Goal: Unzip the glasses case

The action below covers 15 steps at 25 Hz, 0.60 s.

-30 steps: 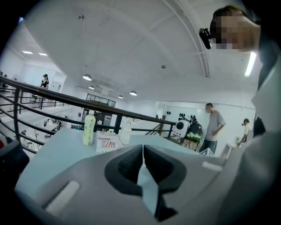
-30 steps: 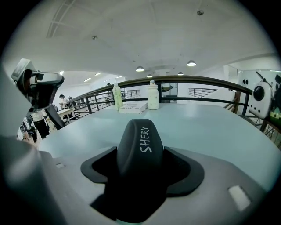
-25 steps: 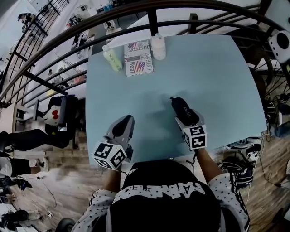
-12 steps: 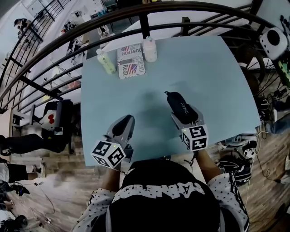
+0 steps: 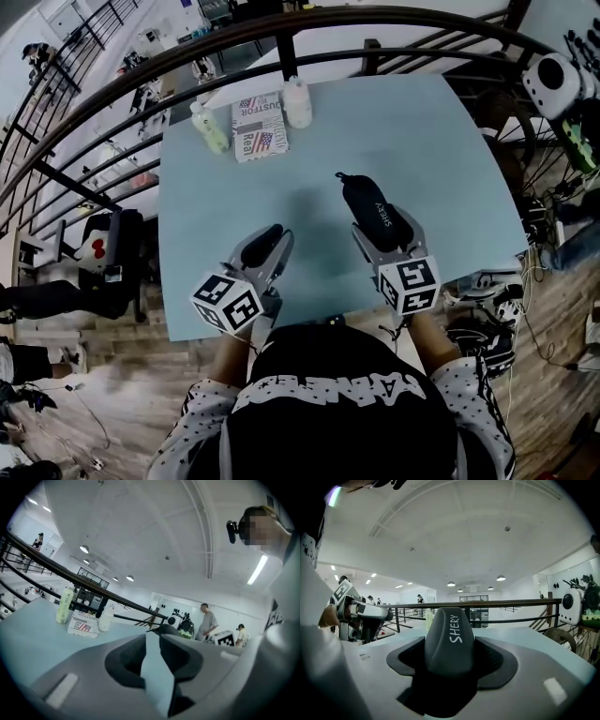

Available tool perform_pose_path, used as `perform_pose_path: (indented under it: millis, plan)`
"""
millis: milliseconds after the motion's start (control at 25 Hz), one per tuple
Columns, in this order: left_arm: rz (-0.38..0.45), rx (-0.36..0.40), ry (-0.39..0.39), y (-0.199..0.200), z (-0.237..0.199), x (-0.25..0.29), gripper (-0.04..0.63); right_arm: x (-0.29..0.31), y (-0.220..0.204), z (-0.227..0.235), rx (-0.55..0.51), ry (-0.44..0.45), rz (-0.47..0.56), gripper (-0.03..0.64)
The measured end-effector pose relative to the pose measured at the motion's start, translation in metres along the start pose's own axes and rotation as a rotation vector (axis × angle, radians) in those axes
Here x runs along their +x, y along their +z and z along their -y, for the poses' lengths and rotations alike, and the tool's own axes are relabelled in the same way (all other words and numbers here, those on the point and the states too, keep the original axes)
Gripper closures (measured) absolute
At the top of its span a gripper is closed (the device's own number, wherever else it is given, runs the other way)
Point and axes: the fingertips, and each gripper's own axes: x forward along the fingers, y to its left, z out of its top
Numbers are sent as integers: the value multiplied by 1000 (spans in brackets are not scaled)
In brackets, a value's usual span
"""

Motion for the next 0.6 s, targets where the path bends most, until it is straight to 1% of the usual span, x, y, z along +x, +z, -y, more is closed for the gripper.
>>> perform_pose_path:
  millis: [160, 280, 440, 600]
  plan:
    - [-4, -27, -28, -2, 6, 5, 595, -10, 11, 0, -3, -7, 31, 273]
    - [5, -78, -64, 0, 13, 8, 595, -17, 18, -5, -6, -6, 56, 273]
    - [23, -144, -155, 10, 31, 18, 595, -23, 33, -15, -13, 17, 103, 273]
    - [22, -153, -225, 18, 51, 29, 595, -26, 44, -34, -26, 68, 154, 273]
